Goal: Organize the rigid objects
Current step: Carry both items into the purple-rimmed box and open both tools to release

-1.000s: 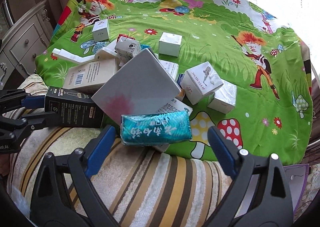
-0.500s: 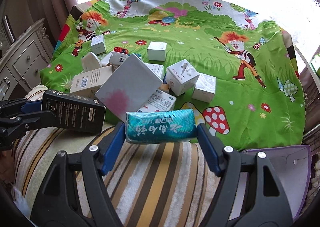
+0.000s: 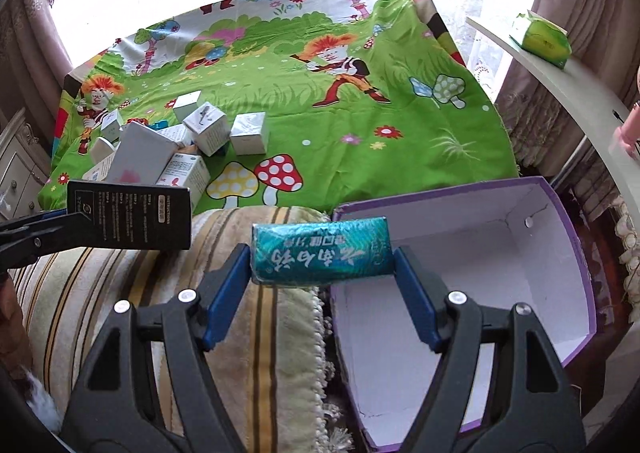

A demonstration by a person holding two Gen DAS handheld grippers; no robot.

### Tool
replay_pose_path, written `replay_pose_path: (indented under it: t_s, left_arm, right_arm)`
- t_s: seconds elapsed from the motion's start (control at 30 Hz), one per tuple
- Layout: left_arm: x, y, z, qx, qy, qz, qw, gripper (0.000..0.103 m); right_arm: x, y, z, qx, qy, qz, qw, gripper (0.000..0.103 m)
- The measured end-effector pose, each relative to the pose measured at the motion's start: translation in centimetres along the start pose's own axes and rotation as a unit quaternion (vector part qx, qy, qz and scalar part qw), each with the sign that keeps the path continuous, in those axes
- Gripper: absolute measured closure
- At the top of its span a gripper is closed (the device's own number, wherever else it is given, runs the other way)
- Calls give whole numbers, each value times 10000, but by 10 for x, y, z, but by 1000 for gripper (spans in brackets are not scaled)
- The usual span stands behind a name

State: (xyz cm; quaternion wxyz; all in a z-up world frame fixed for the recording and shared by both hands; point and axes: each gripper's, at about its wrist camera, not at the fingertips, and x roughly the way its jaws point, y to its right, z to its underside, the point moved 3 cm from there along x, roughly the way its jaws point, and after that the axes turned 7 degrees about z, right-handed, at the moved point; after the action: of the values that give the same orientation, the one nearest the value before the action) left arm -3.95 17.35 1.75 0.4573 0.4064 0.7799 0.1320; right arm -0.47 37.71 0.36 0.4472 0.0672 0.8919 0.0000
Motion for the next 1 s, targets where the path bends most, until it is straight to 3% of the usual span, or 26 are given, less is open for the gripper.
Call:
replay_pose_path:
  t_s: [0.27, 0.37, 0.43, 0.63, 0.8, 1.0]
  left_arm:
    - [50, 52, -4, 425, -454, 252, 9977, 60]
    - [61, 61, -2, 473, -575, 257, 9969, 47]
    - [61, 60, -1, 495, -548, 174, 9971, 39]
    - [41, 38, -4, 155, -200, -90, 9996, 38]
    - [12, 24, -6, 135, 278, -142, 9994, 38]
    - [-25, -13, -6, -113, 629, -651, 9958, 38]
  right_arm:
    - [-7, 73, 22, 730, -149, 413, 9964, 28]
    - [-8, 88, 27, 908, -173, 491, 9945, 26]
    - [-9, 95, 29, 990, -156, 544, 9935, 19]
    - [-11, 96, 26, 1117, 35, 528, 9923, 9]
    - [-18, 85, 21, 849, 312, 451, 9949, 9]
    - [-17, 69, 16, 863, 236, -59, 9960, 9]
